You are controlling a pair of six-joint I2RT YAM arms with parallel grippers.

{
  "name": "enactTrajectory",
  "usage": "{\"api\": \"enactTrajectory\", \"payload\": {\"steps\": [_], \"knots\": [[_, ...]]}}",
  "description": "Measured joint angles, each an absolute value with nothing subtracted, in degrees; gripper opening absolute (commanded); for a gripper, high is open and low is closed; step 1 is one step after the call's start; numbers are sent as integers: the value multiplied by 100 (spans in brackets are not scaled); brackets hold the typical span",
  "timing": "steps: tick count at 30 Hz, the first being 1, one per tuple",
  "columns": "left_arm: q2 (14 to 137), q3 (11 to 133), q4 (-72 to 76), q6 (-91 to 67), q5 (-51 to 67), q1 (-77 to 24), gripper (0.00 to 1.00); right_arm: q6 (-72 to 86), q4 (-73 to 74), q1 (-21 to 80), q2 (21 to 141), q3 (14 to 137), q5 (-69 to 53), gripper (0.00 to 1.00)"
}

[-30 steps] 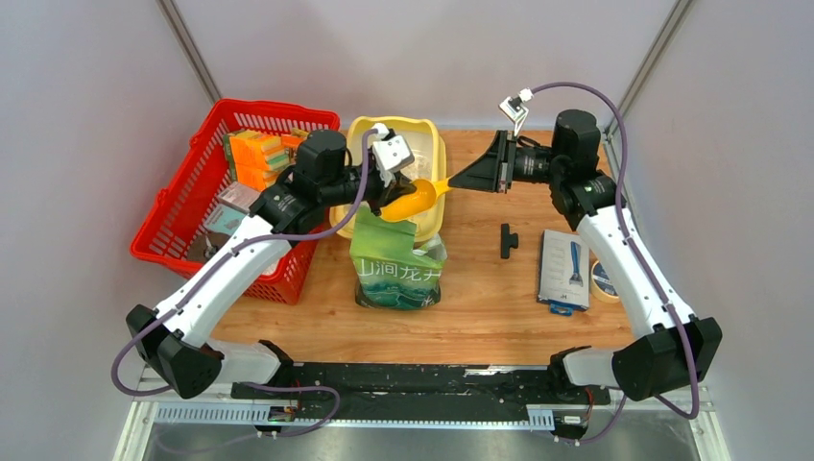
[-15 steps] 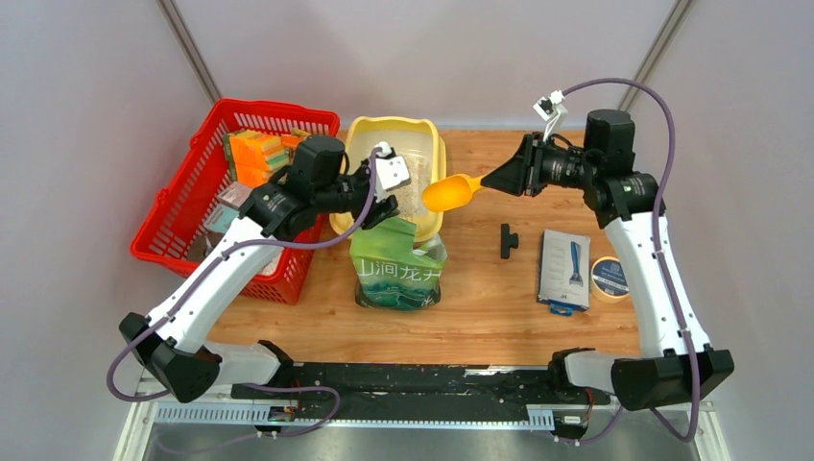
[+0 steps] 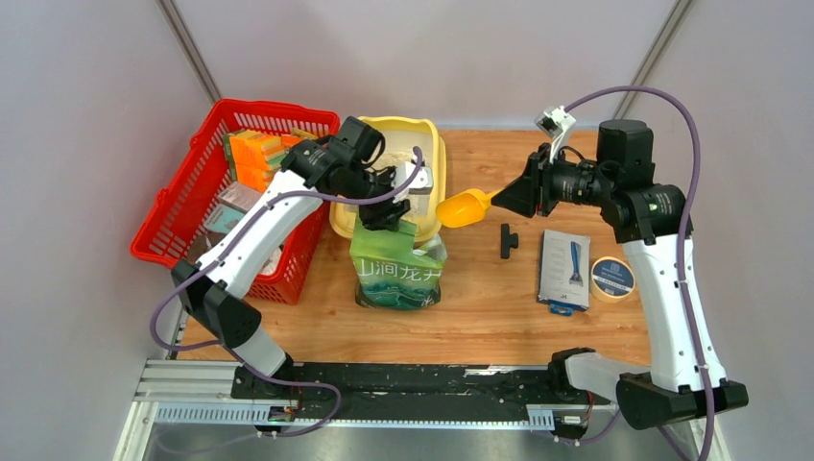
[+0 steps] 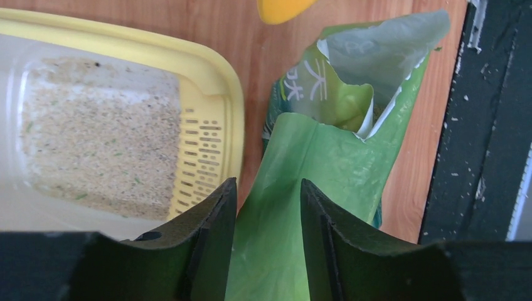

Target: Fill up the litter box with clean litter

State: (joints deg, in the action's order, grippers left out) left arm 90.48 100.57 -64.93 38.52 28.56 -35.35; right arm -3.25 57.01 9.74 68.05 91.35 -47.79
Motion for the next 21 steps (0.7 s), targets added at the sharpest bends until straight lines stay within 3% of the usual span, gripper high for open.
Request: {"api": "enactTrajectory", "payload": {"steps": [4, 5, 9, 15, 21], "knots": [[9358, 10243, -7083, 4042, 3013, -3524, 34, -274, 5800, 1035, 6755, 9233, -4788, 0], [9389, 10263, -7185, 4084, 3050, -3524, 23, -235, 5811, 1039, 6768, 9233, -4831, 0], [9400, 10348, -7432, 4274, 3183, -3520, 0, -115, 5948, 1129, 6917, 9312, -4956, 0], [9323, 10355, -7537, 4278, 3323, -3520, 0, -325, 6311, 1581, 7148, 9441, -4652, 0], [8486, 9789, -7196, 3903, 3376, -3518, 0, -753, 6753, 2008, 7244, 9756, -4388, 0]]}}
